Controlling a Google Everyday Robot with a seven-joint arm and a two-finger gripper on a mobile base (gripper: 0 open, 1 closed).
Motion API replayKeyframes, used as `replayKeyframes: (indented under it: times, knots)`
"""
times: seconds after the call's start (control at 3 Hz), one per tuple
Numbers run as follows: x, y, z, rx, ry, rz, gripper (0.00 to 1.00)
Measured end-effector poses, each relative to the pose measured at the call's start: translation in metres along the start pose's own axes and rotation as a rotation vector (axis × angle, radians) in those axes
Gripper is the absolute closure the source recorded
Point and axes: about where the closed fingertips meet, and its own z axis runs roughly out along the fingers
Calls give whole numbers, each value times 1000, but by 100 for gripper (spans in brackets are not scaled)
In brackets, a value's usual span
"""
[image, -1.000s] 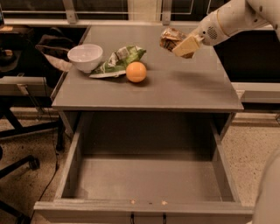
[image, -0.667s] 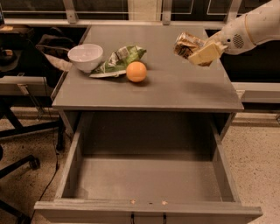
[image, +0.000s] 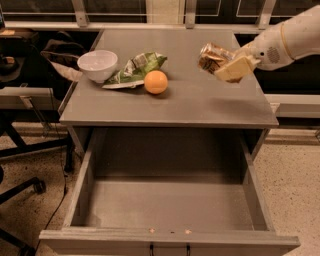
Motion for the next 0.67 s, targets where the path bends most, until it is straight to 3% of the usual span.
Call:
replayKeyframes:
  times: [0.67]
  knots:
    - [25, 67, -33, 96, -54, 86, 100]
